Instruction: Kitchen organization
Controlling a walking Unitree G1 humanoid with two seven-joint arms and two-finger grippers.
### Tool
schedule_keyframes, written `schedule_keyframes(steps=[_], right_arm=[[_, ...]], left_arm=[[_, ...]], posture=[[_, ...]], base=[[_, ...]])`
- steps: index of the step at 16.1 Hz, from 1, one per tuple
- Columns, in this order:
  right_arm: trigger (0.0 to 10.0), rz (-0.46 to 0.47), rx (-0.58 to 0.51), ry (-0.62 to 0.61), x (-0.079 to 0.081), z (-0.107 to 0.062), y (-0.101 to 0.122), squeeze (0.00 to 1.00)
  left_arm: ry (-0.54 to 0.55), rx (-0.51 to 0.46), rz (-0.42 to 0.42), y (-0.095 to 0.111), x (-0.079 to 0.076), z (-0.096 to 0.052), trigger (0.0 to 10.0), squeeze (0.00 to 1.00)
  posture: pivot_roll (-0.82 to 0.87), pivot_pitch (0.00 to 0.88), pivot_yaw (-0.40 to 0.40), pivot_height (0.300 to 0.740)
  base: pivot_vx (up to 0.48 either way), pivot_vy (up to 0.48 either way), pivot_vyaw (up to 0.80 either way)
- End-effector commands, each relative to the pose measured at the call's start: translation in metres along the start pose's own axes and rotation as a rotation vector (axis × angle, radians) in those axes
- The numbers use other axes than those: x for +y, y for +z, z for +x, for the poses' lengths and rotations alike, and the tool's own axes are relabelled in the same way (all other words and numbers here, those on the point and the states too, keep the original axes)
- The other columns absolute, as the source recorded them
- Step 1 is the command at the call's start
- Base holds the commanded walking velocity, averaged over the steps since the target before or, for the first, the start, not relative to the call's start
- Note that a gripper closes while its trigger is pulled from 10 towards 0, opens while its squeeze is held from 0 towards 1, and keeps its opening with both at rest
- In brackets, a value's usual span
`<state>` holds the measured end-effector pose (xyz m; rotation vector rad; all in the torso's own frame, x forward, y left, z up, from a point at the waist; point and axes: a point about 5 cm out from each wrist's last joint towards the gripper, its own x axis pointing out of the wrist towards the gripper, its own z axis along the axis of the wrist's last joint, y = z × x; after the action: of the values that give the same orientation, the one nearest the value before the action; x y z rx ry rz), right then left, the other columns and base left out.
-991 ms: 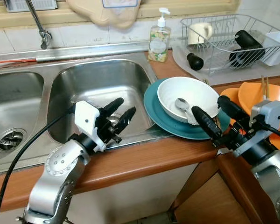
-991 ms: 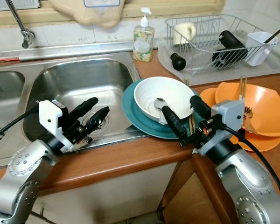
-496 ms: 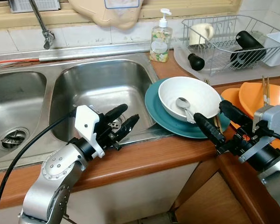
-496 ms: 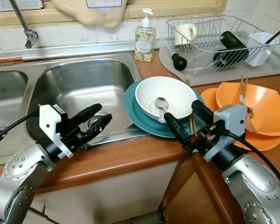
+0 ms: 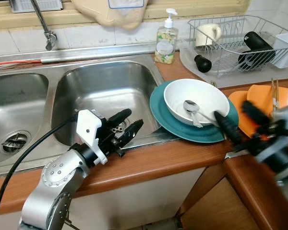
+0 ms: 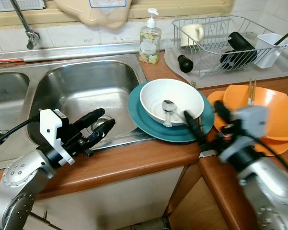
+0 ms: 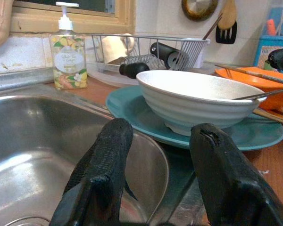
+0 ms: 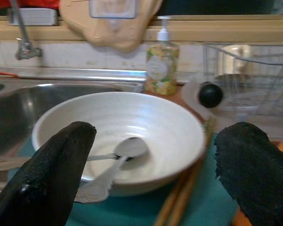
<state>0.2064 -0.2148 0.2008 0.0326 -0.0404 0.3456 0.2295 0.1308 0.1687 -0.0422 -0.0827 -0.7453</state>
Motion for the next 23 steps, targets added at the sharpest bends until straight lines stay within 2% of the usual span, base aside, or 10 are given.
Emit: schedule_keyframes(steps=[1,3,5,9,10,11,18,23], right_arm=[[10.0,0.008,-0.008,0.002,-0.002,-0.003,0.001,0.00],[10.0,0.034,-0.021,0.107,0.015,-0.003,0.003,0.00],[10.0,0.030,0.034,0.170,0.026,-0.003,-0.006,0.00],[10.0,0.027,0.064,0.086,0.017,0.003,-0.014,0.00],[2.4,0.040,0.059,0.079,0.017,0.004,-0.015,0.00],[0.0,0.068,0.051,0.097,0.020,0.005,-0.017,0.00],[0.0,0.173,0.024,0.091,0.021,0.010,-0.027,0.00],[0.0,0.190,0.024,0.093,0.021,0.013,-0.031,0.00]], left_arm=[[-0.011,0.000,0.004,0.002,-0.001,-0.001,10.0,0.00],[-0.028,-0.001,-0.006,0.002,-0.003,0.000,10.0,0.00],[-0.043,-0.002,-0.014,0.003,-0.004,0.001,10.0,0.00],[-0.052,0.005,-0.004,0.003,-0.003,0.002,10.0,0.00],[-0.055,0.006,-0.004,0.003,-0.003,0.002,10.0,0.00],[-0.058,0.006,-0.004,0.003,-0.004,0.003,10.0,0.00],[-0.034,0.001,-0.003,0.000,-0.005,0.002,10.0,0.00],[-0.020,-0.005,-0.011,-0.002,-0.005,0.004,10.0,0.00]], posture=[[-0.08,0.000,0.043,0.740],[-0.09,0.000,0.041,0.740],[-0.09,0.000,0.041,0.740],[-0.09,0.000,0.047,0.740],[-0.08,0.000,0.047,0.740],[-0.08,0.000,0.047,0.740],[-0.08,0.000,0.034,0.740],[-0.07,0.000,0.029,0.740]], base=[[0.000,0.000,0.00],[0.000,0.000,0.00],[0.000,0.000,0.00],[0.000,0.000,0.00],[0.000,0.000,0.00],[0.000,0.000,0.00],[0.000,0.000,0.00],[0.000,0.000,0.00]])
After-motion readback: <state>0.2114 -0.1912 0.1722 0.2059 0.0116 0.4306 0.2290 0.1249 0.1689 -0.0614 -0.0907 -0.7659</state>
